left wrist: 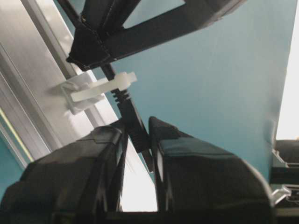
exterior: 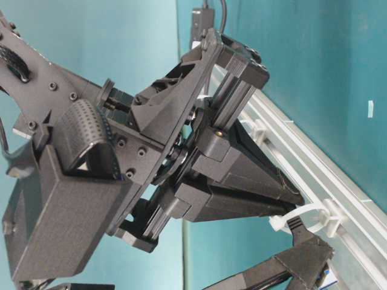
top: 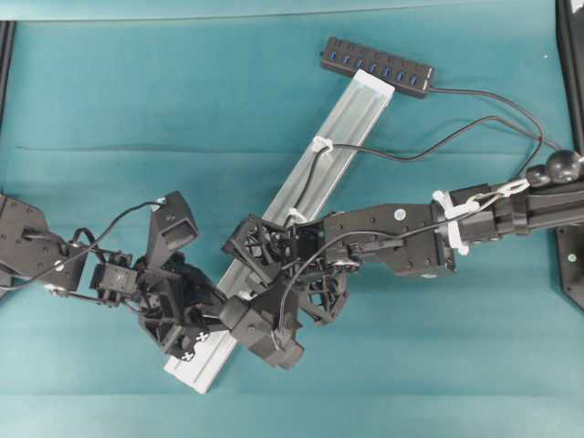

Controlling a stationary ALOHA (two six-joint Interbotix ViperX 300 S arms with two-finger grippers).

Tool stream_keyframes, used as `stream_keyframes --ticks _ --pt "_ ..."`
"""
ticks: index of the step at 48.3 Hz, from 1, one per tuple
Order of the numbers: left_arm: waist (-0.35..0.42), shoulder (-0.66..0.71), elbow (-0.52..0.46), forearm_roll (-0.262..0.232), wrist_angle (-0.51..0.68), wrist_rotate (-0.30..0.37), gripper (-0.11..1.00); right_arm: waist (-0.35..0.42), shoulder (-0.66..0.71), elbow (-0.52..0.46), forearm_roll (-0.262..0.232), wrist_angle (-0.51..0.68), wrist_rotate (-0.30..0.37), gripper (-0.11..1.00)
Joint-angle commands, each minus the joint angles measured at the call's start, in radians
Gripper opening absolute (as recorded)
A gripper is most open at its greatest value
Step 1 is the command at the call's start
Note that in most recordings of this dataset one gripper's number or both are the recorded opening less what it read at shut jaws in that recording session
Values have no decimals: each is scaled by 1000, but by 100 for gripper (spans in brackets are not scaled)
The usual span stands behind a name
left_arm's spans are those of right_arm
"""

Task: Pass the USB cable through three rings with both arms.

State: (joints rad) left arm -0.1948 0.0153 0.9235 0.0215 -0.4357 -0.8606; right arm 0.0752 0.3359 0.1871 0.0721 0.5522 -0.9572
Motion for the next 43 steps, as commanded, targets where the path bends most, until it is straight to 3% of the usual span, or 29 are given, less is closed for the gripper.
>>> stream_keyframes --ticks 1,30,35,43 --pt "-5 -14 -14 5 -11 3 17 0 -6 -8 5 -8 12 6" --pt "-5 -15 -14 5 -11 2 16 -25 -15 -12 12 -2 12 9" --pt "-5 -15 -14 5 -9 2 16 -23 -18 -12 14 9 14 29" --pt "-5 -21 -8 5 -9 0 14 -25 -25 -12 12 28 46 77"
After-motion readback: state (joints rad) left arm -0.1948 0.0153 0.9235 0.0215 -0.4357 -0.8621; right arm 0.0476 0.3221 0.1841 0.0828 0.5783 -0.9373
